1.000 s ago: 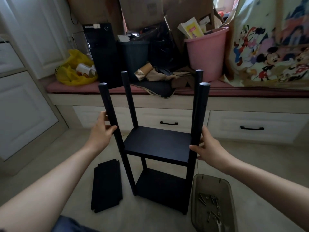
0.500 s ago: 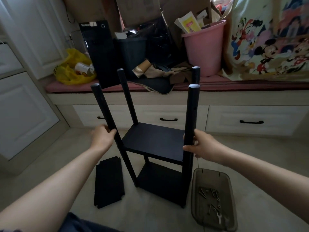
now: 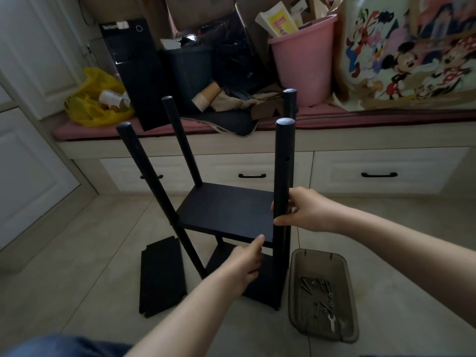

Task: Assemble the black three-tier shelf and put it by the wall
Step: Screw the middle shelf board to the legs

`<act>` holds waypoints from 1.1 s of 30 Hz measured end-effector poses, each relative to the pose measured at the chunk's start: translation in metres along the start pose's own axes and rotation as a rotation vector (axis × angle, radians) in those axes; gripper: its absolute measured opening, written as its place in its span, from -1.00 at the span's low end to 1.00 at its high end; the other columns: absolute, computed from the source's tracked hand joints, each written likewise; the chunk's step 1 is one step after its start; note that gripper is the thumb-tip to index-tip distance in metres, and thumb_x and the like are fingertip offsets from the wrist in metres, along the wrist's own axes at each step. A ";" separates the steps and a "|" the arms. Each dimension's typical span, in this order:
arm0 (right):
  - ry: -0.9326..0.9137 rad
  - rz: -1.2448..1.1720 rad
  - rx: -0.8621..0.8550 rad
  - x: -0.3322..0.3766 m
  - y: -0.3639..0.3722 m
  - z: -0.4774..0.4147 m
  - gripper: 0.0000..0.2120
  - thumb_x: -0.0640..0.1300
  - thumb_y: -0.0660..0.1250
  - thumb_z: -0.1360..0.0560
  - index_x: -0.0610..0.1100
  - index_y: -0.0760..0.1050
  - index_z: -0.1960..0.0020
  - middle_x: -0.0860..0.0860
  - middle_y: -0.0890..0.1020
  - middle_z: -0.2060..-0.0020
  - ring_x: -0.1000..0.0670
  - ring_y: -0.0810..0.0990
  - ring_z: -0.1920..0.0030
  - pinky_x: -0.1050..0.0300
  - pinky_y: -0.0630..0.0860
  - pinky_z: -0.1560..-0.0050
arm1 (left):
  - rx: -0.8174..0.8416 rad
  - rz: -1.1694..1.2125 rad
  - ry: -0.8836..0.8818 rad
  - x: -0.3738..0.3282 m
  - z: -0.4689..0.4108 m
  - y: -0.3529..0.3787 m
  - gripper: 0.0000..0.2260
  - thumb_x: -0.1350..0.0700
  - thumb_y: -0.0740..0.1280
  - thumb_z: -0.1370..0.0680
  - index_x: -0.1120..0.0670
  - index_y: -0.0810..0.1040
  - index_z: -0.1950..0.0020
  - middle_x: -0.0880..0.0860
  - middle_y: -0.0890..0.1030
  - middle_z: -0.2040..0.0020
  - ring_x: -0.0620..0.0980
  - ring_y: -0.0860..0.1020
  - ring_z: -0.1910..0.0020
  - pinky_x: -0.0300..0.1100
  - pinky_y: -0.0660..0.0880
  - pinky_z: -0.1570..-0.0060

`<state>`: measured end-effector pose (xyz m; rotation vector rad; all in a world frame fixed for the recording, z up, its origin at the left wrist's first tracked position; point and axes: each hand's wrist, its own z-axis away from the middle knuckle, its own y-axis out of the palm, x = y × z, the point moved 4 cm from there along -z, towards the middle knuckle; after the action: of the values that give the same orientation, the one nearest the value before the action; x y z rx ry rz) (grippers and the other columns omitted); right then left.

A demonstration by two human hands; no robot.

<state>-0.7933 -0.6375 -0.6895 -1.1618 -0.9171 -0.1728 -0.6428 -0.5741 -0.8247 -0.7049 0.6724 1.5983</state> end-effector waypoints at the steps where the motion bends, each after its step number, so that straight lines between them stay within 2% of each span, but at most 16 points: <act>1: -0.007 0.006 0.005 0.000 0.001 0.000 -0.79 -0.10 0.48 -0.48 0.02 0.50 -0.06 0.08 0.62 0.04 0.12 0.59 0.02 0.27 0.51 0.07 | 0.003 0.111 0.027 0.005 -0.006 0.004 -0.53 -0.12 0.36 -0.60 0.13 0.46 -0.40 0.09 0.57 -0.33 0.07 0.48 -0.38 0.02 0.34 -0.43; 3: -0.021 0.014 0.009 -0.001 0.001 0.000 -0.78 -0.10 0.47 -0.48 0.01 0.50 -0.08 0.08 0.62 0.04 0.11 0.60 0.01 0.26 0.53 0.05 | 0.007 0.231 0.069 0.013 -0.016 0.010 -0.74 -0.08 0.40 -0.59 0.02 0.56 -0.20 -0.01 0.65 -0.17 -0.04 0.55 -0.24 0.01 0.34 -0.42; 5: -0.024 0.007 0.007 -0.003 0.001 0.000 -0.77 -0.11 0.47 -0.49 0.00 0.51 -0.10 0.08 0.62 0.03 0.10 0.60 -0.01 0.24 0.54 0.02 | -0.019 0.270 0.106 0.018 -0.021 0.016 -0.87 -0.07 0.40 -0.58 -0.05 0.59 -0.04 -0.08 0.72 0.00 -0.16 0.61 -0.03 -0.11 0.44 -0.24; 7: -0.021 -0.017 0.003 -0.004 0.001 0.001 -0.76 -0.12 0.47 -0.49 0.00 0.51 -0.11 0.09 0.62 0.02 0.11 0.60 -0.02 0.29 0.53 0.07 | -0.018 0.263 0.140 0.022 -0.023 0.022 -0.86 -0.10 0.39 -0.58 -0.06 0.60 -0.03 -0.13 0.74 0.10 -0.17 0.67 0.09 -0.19 0.49 -0.09; 9: -0.026 -0.032 -0.010 -0.004 0.001 0.002 -0.77 -0.14 0.47 -0.48 0.00 0.52 -0.10 0.10 0.62 0.05 0.12 0.60 0.00 0.35 0.50 0.15 | 0.014 0.256 0.190 0.024 -0.023 0.025 -0.78 -0.12 0.38 -0.58 -0.03 0.62 -0.11 -0.11 0.74 0.04 -0.18 0.70 0.07 -0.29 0.55 0.10; 11: -0.026 -0.052 -0.023 -0.006 0.002 0.003 -0.79 -0.14 0.47 -0.48 0.01 0.52 -0.07 0.12 0.62 0.08 0.15 0.61 0.04 0.37 0.48 0.23 | 0.033 0.279 0.237 0.026 -0.024 0.026 -0.68 -0.15 0.39 -0.54 0.01 0.62 -0.18 -0.05 0.74 -0.05 -0.15 0.70 -0.01 -0.36 0.58 0.19; 13: -0.019 -0.083 -0.032 -0.007 0.004 0.004 -0.79 -0.14 0.47 -0.48 0.05 0.52 -0.04 0.12 0.63 0.10 0.17 0.60 0.05 0.37 0.47 0.26 | 0.041 0.320 0.273 0.026 -0.026 0.027 -0.63 -0.14 0.40 -0.50 0.05 0.62 -0.20 0.00 0.73 -0.07 -0.10 0.70 -0.04 -0.35 0.60 0.19; 15: -0.015 -0.114 -0.048 -0.008 0.006 0.005 -0.79 -0.12 0.47 -0.48 0.08 0.51 -0.04 0.14 0.62 0.09 0.19 0.59 0.05 0.37 0.48 0.24 | 0.015 0.336 0.299 0.028 -0.028 0.029 -0.70 -0.09 0.39 -0.56 0.06 0.62 -0.19 0.02 0.74 -0.05 -0.07 0.70 -0.03 -0.33 0.61 0.20; 17: -0.013 -0.124 -0.079 -0.010 0.009 0.005 -0.76 -0.11 0.47 -0.48 0.04 0.54 -0.12 0.16 0.62 0.05 0.19 0.59 0.03 0.37 0.48 0.18 | -0.019 0.330 0.323 0.031 -0.031 0.029 -0.72 -0.08 0.37 -0.59 0.07 0.62 -0.18 0.03 0.74 -0.02 -0.04 0.71 -0.01 -0.31 0.60 0.20; 19: -0.011 -0.113 -0.105 -0.011 0.011 0.005 -0.71 -0.11 0.47 -0.48 -0.01 0.55 -0.18 0.13 0.63 0.02 0.16 0.60 0.00 0.35 0.50 0.11 | -0.029 0.313 0.356 0.031 -0.031 0.030 -0.66 -0.13 0.39 -0.55 0.08 0.62 -0.17 0.05 0.74 0.00 -0.01 0.71 0.01 -0.30 0.60 0.19; 23: 0.033 -0.166 -0.147 -0.018 0.015 0.006 -0.64 -0.06 0.49 -0.46 -0.02 0.51 -0.22 0.09 0.64 -0.05 0.10 0.62 -0.07 0.14 0.60 -0.05 | 0.041 0.379 0.387 0.030 -0.029 0.031 -0.54 -0.14 0.43 -0.46 0.13 0.61 -0.22 0.10 0.73 -0.03 0.03 0.71 -0.02 -0.26 0.60 0.15; 25: 0.067 -0.238 -0.154 -0.025 0.017 0.009 -0.71 -0.02 0.50 -0.44 0.03 0.53 -0.13 0.11 0.67 0.01 0.14 0.64 -0.02 0.13 0.62 -0.03 | 0.102 0.427 0.387 0.031 -0.029 0.032 -0.55 -0.12 0.43 -0.48 0.14 0.63 -0.24 0.14 0.71 -0.09 0.05 0.69 -0.08 -0.26 0.60 0.10; 28: 0.106 -0.400 -0.130 -0.034 0.020 0.013 -0.81 -0.05 0.52 -0.43 0.07 0.56 0.01 0.11 0.72 0.10 0.18 0.68 0.05 0.14 0.65 0.02 | 0.160 0.455 0.397 0.032 -0.029 0.032 -0.66 -0.13 0.43 -0.51 0.06 0.71 -0.15 0.15 0.70 -0.14 0.04 0.68 -0.13 -0.27 0.59 0.05; 31: 0.129 -0.522 -0.103 -0.044 0.019 0.018 -0.82 -0.10 0.49 -0.47 0.01 0.60 -0.05 0.09 0.73 0.06 0.13 0.70 0.01 0.13 0.66 0.03 | 0.189 0.481 0.402 0.032 -0.029 0.033 -0.69 -0.15 0.45 -0.49 0.00 0.72 -0.13 0.13 0.69 -0.17 0.03 0.67 -0.16 -0.28 0.59 0.03; 33: 0.153 -0.508 -0.097 -0.054 0.019 0.022 -0.80 -0.10 0.46 -0.49 -0.01 0.58 -0.10 0.05 0.73 0.05 0.13 0.70 0.02 0.18 0.65 0.06 | 0.208 0.510 0.411 0.031 -0.029 0.032 -0.69 -0.14 0.46 -0.50 -0.01 0.72 -0.14 0.12 0.69 -0.19 0.03 0.66 -0.19 -0.27 0.60 0.00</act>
<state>-0.8287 -0.6285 -0.7382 -0.9687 -1.0619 -0.7148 -0.6761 -0.5802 -0.8656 -0.7508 1.3868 1.8187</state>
